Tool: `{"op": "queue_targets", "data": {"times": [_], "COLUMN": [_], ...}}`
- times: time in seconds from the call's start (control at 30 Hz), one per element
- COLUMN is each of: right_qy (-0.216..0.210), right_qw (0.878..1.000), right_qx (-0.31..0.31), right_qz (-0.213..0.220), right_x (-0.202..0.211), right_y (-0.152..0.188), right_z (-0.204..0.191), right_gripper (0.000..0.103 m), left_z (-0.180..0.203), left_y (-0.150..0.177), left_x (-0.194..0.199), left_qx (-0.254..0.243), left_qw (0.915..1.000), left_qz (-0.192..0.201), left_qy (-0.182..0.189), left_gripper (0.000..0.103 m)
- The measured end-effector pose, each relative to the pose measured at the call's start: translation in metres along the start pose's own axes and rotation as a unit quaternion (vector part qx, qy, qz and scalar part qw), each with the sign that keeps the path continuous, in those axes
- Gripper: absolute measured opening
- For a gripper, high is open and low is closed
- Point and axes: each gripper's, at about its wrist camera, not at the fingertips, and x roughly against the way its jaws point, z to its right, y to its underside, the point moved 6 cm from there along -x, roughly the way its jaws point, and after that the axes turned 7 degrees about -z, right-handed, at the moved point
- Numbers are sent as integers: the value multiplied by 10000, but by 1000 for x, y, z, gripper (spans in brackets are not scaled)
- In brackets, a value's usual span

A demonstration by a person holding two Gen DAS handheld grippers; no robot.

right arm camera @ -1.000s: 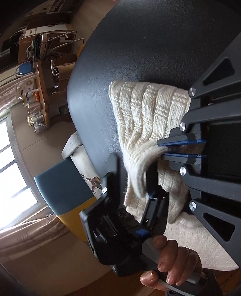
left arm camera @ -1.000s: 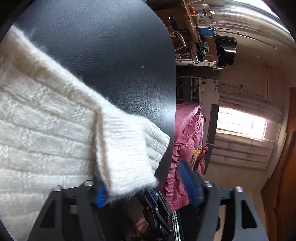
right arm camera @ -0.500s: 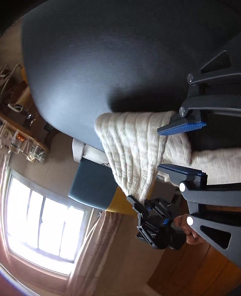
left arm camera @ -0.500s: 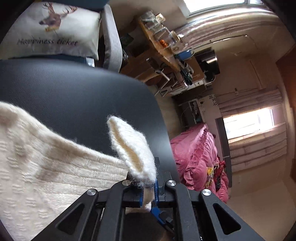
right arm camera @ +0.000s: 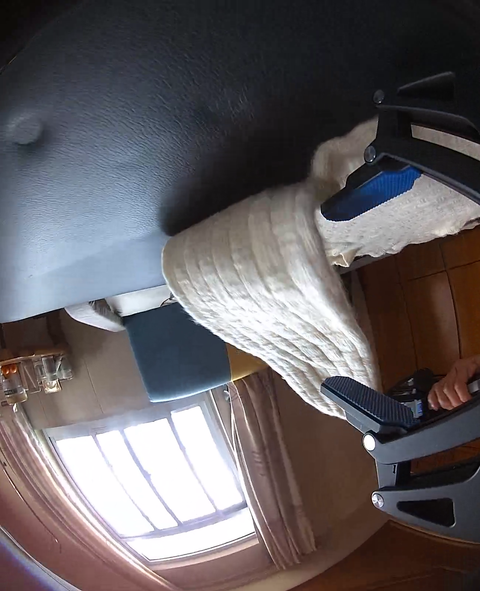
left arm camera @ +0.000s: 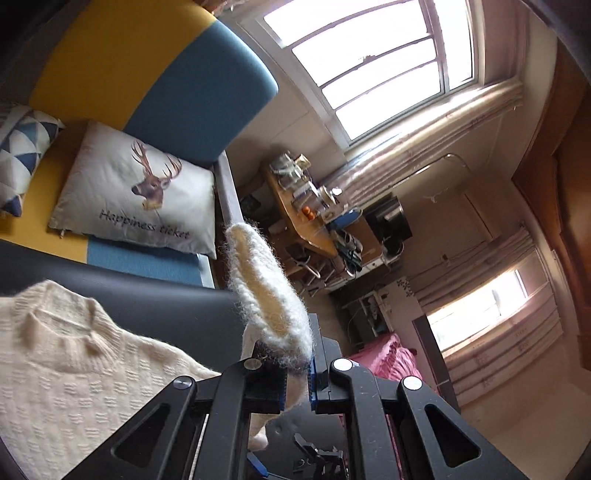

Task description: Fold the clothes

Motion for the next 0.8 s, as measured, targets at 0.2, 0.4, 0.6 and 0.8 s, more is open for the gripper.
{"op": "queue_targets", "data": {"times": [0.2,0.4,0.6,0.8], "right_qy": [525,986,1371,1652], "right_qw": [9984,9930,9862,9797], "right_qx": [210,636,915,1111], "right_qz": [-62,-136,-169,-248], "right_x": [-35,-47,-54,-60], "right_y": [6,14,17,18], "right_z": [6,10,11,12], "right_gripper": [89,88,88,87], "left_z": [-74,-185,-280,-310], "left_y": [-7,34,101,134], "left_x": [95,151,145,146], "left_qx": [299,973,1516,2153], "left_qw": [9977,9904,9772,9725], "left_qz": [577,689,122,-163], "left_qy": [-202,-692,-1479,-877], "left_gripper": [8,8,7,14]}}
